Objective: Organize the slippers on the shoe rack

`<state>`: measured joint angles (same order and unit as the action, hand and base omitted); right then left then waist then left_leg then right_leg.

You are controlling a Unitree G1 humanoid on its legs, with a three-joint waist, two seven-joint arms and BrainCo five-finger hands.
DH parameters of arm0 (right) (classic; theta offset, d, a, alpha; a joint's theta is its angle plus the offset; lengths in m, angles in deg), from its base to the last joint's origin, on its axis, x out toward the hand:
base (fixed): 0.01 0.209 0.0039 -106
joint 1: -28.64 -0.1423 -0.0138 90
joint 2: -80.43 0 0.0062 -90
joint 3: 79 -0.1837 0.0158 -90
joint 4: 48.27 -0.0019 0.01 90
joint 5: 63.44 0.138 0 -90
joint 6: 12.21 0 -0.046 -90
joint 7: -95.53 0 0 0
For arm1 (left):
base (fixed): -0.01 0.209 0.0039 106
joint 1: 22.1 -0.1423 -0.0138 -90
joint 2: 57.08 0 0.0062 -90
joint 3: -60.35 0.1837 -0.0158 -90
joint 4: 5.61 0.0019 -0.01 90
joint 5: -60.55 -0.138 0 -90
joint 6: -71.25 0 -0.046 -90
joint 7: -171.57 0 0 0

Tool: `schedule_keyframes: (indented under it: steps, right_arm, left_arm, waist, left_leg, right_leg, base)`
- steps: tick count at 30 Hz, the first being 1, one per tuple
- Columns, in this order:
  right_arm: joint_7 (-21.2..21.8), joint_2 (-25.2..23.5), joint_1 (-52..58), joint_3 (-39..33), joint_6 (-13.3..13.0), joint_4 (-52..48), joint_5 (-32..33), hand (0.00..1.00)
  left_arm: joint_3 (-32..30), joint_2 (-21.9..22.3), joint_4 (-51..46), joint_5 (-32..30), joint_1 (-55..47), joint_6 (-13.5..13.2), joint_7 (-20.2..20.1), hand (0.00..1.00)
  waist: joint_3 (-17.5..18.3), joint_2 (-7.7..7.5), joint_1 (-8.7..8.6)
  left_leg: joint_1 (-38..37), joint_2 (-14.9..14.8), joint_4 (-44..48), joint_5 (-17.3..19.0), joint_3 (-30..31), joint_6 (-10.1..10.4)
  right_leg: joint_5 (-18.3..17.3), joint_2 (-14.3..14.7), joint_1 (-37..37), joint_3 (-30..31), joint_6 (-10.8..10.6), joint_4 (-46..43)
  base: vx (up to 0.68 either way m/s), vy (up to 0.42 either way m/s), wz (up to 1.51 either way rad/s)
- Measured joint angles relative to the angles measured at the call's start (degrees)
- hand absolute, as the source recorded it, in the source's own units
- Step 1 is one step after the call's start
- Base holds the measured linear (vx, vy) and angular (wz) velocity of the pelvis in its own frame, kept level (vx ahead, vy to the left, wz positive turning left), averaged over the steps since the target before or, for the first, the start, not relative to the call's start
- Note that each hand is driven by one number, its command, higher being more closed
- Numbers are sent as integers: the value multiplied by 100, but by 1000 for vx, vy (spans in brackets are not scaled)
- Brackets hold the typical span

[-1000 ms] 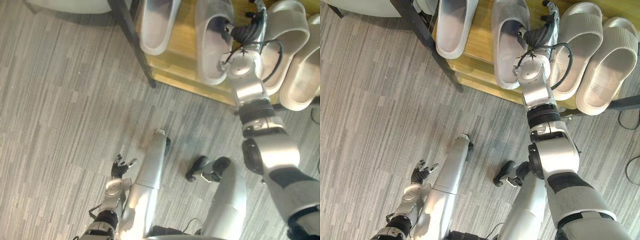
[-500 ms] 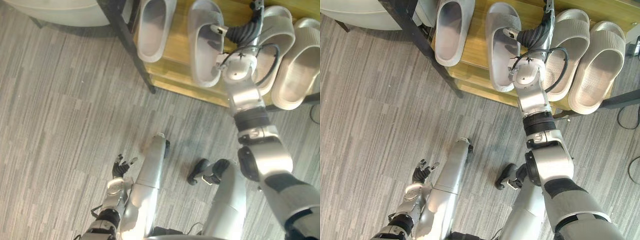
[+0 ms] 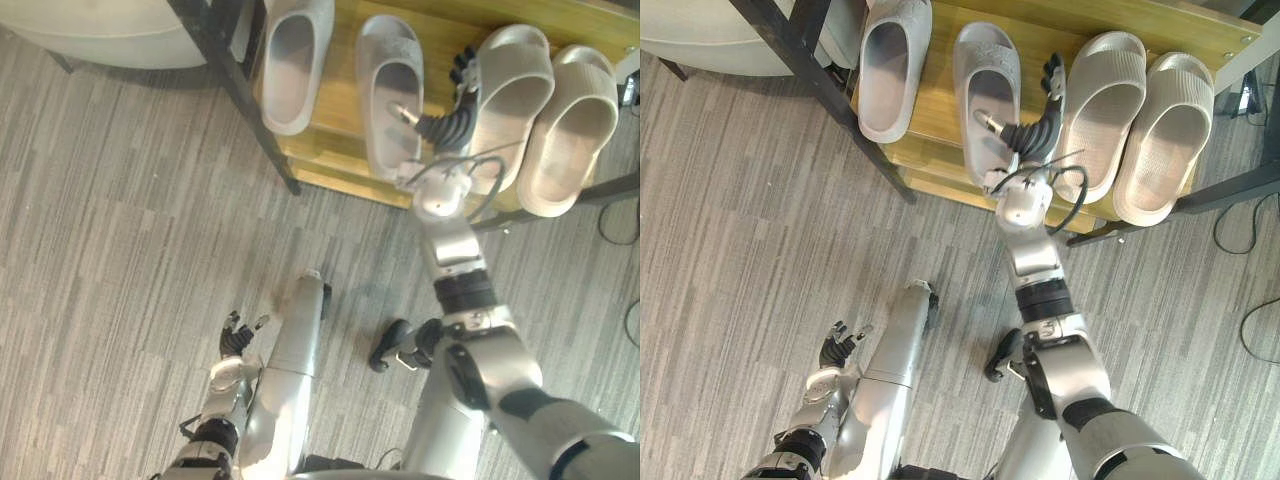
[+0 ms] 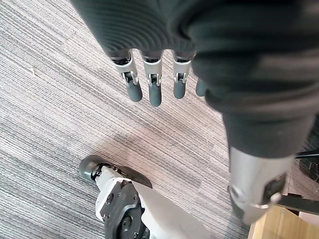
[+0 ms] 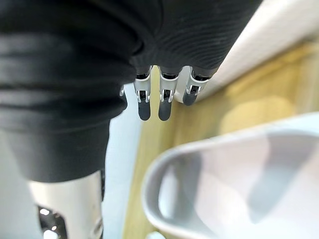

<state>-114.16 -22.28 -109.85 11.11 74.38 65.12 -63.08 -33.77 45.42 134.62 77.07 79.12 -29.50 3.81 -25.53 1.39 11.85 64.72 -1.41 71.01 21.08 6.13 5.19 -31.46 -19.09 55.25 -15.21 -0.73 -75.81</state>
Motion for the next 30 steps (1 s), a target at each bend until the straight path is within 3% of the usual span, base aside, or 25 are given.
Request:
schedule_keyframes:
  steps: [10,16,30]
  right_arm:
    - [177,-584,325,-231,-357,240,1005,0]
    - [310,-601,324,-228,-551,251,1606,0]
    - [497,-602,-172,-167,-641,778,2019,0]
  left_arm:
    - [-396,7,19,-12,1,63,3,0]
    - [-429,-4,62,-56,12,150,4,0]
    - [-563,22,159,-68,71,152,8,0]
  waist:
    - [-40,-177,-35]
    - [-54,-204,-36]
    - [-62,-218,11]
  left_leg:
    - [-71,13,-36,-2,-13,4]
    - [-72,38,-36,-4,27,6]
    - [-10,129,-64,-33,146,53]
  right_leg:
    - [0,-7,-58,14,-24,20]
    - [-6,-17,-101,-28,-35,35]
    - [-19,-74,-137,-176,-56,50]
  base:
    - [0,0,0]
    - [11,7,2]
    - [17,11,4]
